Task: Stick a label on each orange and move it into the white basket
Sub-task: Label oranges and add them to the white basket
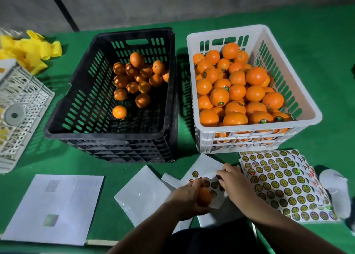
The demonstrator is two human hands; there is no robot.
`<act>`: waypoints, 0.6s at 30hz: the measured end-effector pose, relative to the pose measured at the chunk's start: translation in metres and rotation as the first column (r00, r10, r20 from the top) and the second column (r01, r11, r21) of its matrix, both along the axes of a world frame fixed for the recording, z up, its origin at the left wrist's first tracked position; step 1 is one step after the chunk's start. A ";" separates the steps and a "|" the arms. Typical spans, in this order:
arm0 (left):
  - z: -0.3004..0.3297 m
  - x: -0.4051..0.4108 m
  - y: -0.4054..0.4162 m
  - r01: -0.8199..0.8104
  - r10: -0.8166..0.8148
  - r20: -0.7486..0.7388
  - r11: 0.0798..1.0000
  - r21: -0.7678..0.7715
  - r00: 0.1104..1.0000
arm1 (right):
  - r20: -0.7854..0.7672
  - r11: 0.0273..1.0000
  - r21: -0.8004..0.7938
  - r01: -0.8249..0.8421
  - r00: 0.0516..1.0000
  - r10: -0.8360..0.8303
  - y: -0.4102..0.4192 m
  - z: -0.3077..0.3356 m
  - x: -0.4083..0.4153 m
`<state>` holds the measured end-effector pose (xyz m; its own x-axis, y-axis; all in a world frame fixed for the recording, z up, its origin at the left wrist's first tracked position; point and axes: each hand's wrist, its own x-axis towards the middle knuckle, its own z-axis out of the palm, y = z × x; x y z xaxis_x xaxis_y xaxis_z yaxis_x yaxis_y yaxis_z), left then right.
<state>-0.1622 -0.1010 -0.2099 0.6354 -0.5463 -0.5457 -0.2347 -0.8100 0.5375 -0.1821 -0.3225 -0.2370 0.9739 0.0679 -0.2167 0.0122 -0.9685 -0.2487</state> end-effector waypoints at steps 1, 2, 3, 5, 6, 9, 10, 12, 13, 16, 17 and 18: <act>0.000 0.000 0.000 -0.006 0.006 -0.004 1.000 0.001 1.000 | -0.002 1.000 0.008 -0.007 1.000 0.007 0.000 0.002 0.000; -0.001 0.000 -0.001 -0.012 0.012 -0.006 1.000 0.003 1.000 | -0.002 1.000 0.018 -0.008 1.000 0.008 0.000 0.005 0.001; -0.002 -0.001 -0.001 -0.017 0.017 -0.007 1.000 0.006 1.000 | 0.001 1.000 0.027 -0.007 1.000 0.007 0.000 0.007 0.001; -0.003 -0.001 -0.001 -0.028 0.028 -0.014 1.000 0.006 1.000 | 0.004 1.000 0.023 -0.003 1.000 0.003 0.000 0.011 0.001; -0.003 -0.002 -0.001 -0.035 0.035 -0.019 0.999 0.003 0.999 | 0.004 1.000 0.020 -0.004 1.000 0.004 0.000 0.012 0.000; -0.003 -0.002 -0.001 -0.055 0.055 -0.032 0.998 -0.008 0.998 | 0.013 0.999 0.041 0.002 1.000 -0.002 -0.003 0.013 0.000; -0.003 -0.001 -0.001 -0.058 0.057 -0.029 0.998 -0.010 0.998 | 0.018 0.998 0.060 0.012 1.000 -0.013 -0.004 0.014 0.001; -0.002 -0.001 -0.001 -0.060 0.060 -0.026 0.998 -0.014 0.998 | 0.019 0.993 0.113 0.038 0.999 -0.040 -0.008 0.017 0.004; -0.001 -0.001 -0.001 -0.062 0.062 -0.030 0.998 -0.020 0.998 | 0.013 0.989 0.140 0.054 0.998 -0.056 -0.009 0.019 0.005; 0.000 -0.001 -0.001 -0.065 0.064 -0.040 0.997 -0.028 0.997 | -0.028 0.972 0.201 0.118 0.993 -0.115 -0.013 0.024 0.008; 0.000 0.000 -0.001 -0.068 0.066 -0.040 0.997 -0.034 0.997 | -0.037 0.963 0.222 0.150 0.989 -0.145 -0.015 0.026 0.009; 0.000 0.000 -0.001 -0.069 0.067 -0.041 0.997 -0.040 0.997 | -0.041 0.949 0.249 0.194 0.981 -0.190 -0.018 0.029 0.009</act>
